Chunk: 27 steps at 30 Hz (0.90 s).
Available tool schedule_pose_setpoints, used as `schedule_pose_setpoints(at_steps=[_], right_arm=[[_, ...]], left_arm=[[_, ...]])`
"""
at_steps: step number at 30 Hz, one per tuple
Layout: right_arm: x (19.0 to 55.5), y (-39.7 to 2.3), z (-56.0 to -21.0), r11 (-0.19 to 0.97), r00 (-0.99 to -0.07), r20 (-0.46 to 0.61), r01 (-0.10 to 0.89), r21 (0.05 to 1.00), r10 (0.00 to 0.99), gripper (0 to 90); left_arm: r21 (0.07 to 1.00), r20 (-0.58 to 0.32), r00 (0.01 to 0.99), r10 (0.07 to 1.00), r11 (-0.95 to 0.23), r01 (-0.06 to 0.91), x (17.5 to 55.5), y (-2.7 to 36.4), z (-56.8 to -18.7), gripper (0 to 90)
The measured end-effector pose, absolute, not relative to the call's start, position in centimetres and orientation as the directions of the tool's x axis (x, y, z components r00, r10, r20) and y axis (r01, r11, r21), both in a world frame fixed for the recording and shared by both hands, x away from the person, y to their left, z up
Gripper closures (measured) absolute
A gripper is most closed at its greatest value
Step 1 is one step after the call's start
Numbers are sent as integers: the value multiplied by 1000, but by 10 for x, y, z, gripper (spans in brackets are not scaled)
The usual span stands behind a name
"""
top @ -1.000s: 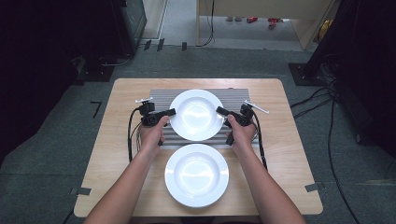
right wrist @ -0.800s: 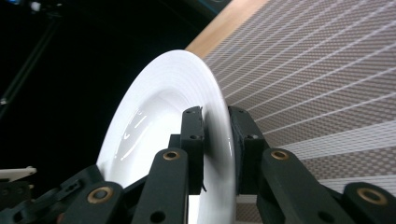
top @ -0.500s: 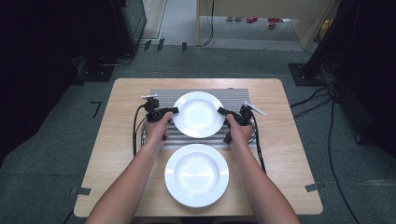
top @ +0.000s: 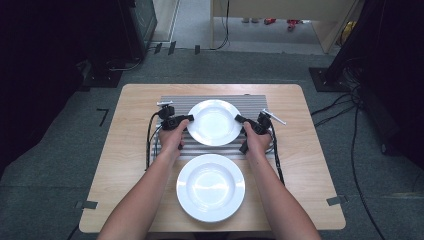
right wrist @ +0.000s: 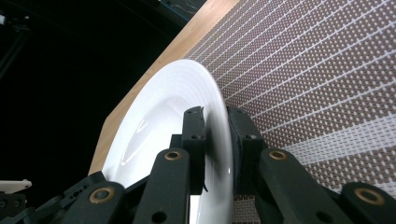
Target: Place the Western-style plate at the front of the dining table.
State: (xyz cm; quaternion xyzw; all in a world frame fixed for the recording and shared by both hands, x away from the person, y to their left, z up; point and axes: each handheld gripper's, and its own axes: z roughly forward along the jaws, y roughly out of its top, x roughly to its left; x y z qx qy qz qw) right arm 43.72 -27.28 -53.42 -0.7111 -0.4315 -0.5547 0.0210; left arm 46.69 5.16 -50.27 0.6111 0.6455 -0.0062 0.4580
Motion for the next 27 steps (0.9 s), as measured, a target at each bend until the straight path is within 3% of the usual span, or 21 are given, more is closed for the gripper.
schedule_pose_setpoints(at_steps=[3,7,14,16,19,23,27], right_arm=[[437,-273,-534,-615,2,796,636,465,605,761],[435,-279,-527,-632,-7,802,610,477,598,597],[426,-291,-507,-562,-74,738,598,571,671,494],[423,-294,-501,-534,-104,719,598,597,687,441],[416,-299,-493,-434,-147,656,640,633,740,432],[400,-306,-483,-440,-196,660,606,663,725,338],[385,-310,-476,-370,-225,596,603,706,771,314]], left_arm=[[581,-575,191,795,232,780,466,51,-501,697],[636,-515,172,840,240,733,462,58,-488,447],[664,-446,200,872,173,727,447,69,-474,239],[672,-438,206,875,167,722,441,73,-471,205],[684,-424,214,880,156,712,431,79,-466,176],[707,-397,250,883,120,697,418,85,-459,165],[715,-408,276,870,117,689,404,92,-453,165]])
